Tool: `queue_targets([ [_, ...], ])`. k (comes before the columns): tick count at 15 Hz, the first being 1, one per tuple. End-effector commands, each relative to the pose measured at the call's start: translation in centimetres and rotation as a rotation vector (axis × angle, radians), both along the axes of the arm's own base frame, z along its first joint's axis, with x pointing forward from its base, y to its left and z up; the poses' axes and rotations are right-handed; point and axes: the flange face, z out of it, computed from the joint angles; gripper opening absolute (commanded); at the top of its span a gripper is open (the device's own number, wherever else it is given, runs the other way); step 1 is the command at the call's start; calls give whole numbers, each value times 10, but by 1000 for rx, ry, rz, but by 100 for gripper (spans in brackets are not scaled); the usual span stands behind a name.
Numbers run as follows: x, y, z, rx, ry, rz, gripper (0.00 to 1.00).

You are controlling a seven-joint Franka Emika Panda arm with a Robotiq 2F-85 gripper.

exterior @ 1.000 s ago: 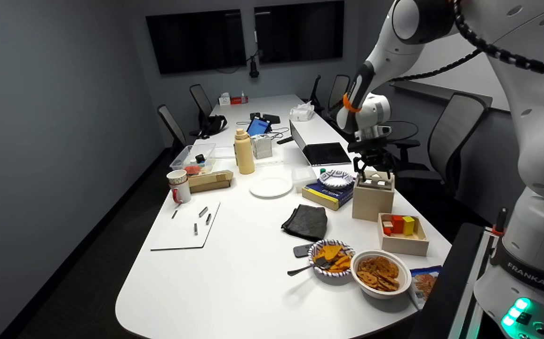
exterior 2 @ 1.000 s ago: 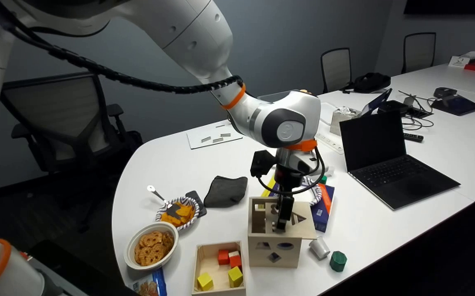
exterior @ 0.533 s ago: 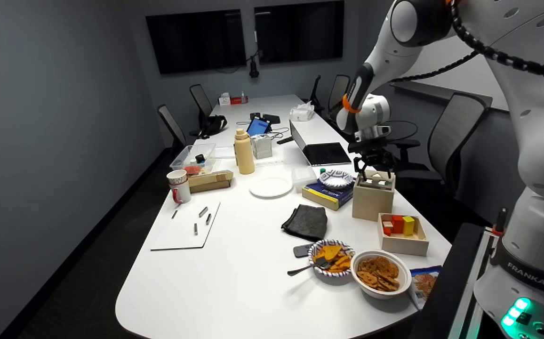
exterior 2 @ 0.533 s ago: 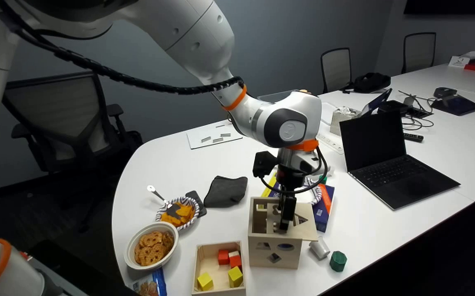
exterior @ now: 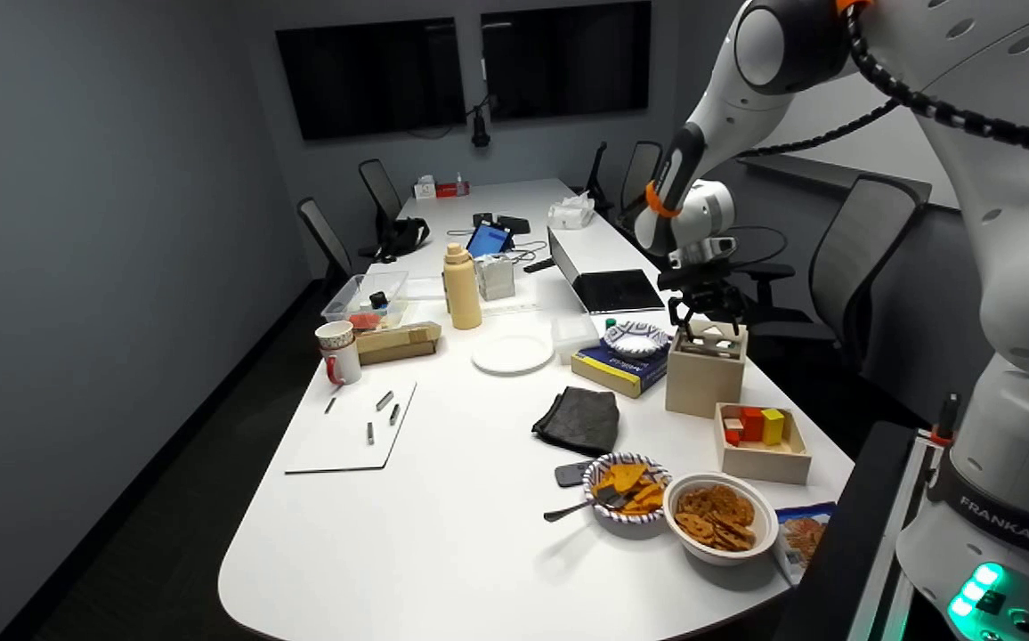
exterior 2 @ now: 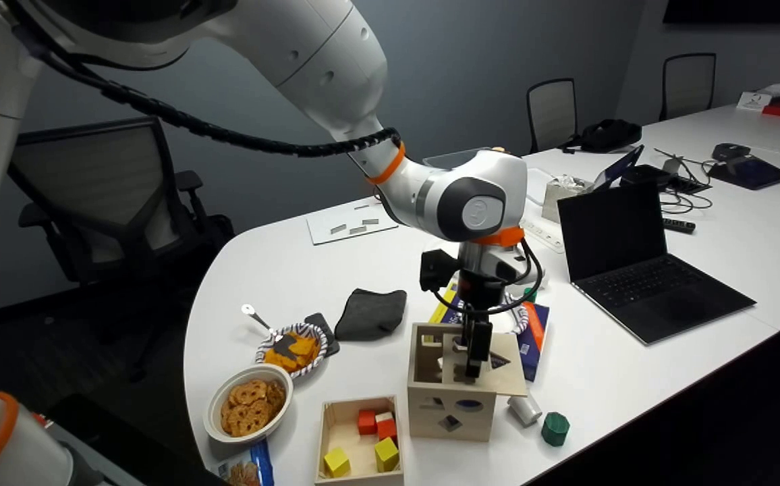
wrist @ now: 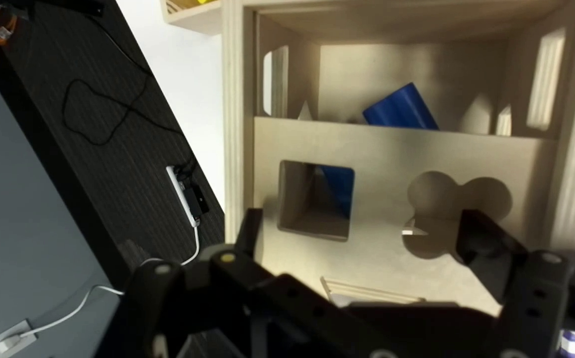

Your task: Slide the lid off of the shape sorting box

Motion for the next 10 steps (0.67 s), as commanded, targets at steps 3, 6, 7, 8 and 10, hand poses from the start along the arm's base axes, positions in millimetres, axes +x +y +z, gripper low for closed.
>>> queue_targets([
  [3, 7, -4, -3, -33, 31, 29, 100],
  [6, 9, -4, -3, -42, 36, 40, 100],
  [7, 10, -4, -3, -45, 36, 43, 100],
  [8, 12, -4, -3, -49, 35, 46, 100],
  [10, 14, -5, -1, -61, 34, 52, 100],
])
